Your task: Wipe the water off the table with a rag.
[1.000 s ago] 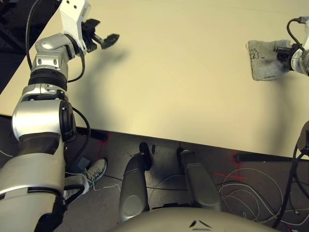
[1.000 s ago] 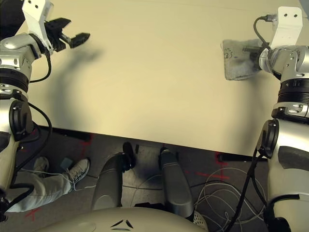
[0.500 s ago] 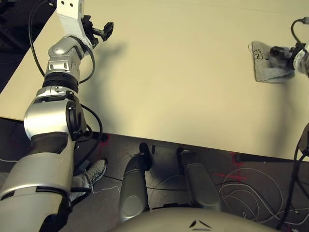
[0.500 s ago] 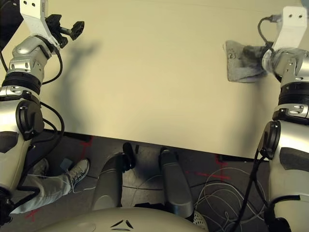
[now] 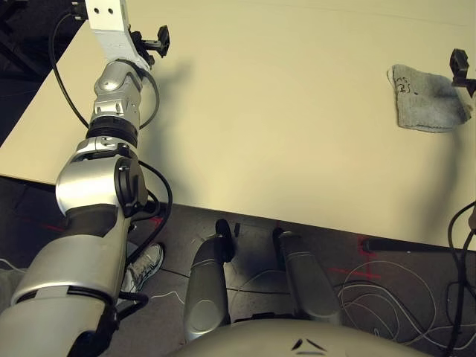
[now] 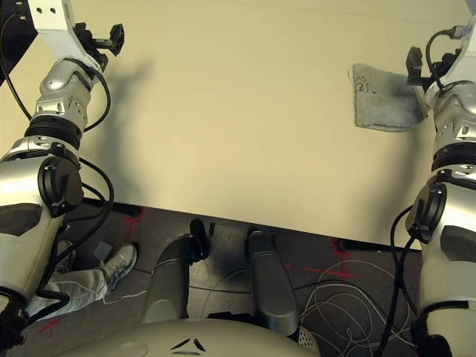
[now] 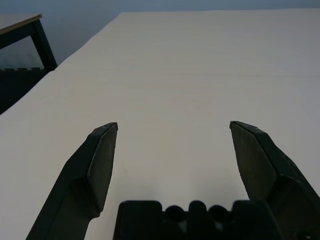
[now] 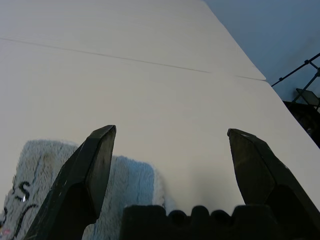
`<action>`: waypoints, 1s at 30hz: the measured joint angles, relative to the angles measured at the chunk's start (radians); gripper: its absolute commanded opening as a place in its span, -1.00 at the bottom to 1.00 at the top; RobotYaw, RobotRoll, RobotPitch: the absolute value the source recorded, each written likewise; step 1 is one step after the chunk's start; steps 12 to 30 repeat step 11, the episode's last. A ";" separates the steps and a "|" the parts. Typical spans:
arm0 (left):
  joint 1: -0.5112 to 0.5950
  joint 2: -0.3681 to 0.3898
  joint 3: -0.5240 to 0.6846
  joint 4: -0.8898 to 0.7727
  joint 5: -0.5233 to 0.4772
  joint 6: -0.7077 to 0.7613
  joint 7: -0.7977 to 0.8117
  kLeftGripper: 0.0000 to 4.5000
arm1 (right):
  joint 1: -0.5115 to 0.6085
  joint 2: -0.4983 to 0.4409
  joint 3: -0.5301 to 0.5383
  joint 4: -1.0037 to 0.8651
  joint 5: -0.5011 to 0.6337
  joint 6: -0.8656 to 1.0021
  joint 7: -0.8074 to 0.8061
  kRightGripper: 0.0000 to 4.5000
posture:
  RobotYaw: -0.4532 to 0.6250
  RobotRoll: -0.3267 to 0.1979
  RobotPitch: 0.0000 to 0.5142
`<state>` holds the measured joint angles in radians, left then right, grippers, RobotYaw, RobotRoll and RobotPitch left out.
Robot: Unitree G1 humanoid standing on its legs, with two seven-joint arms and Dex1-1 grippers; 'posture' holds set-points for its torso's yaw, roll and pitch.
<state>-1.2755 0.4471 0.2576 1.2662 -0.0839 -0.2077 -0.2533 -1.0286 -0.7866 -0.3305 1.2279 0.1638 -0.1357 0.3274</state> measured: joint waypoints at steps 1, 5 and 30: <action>0.002 -0.002 0.000 0.000 0.000 -0.001 -0.001 1.00 | 0.000 -0.002 0.000 0.005 0.000 -0.004 0.008 0.98 | -0.62 0.25 0.17; 0.019 -0.003 0.000 0.000 0.000 -0.004 -0.013 1.00 | 0.006 -0.006 -0.010 0.024 0.003 -0.017 0.049 0.98 | -0.65 0.25 0.11; 0.021 -0.024 0.001 0.000 0.000 -0.004 -0.014 1.00 | 0.006 -0.006 -0.010 0.028 0.001 -0.018 0.065 0.98 | -0.66 0.25 0.07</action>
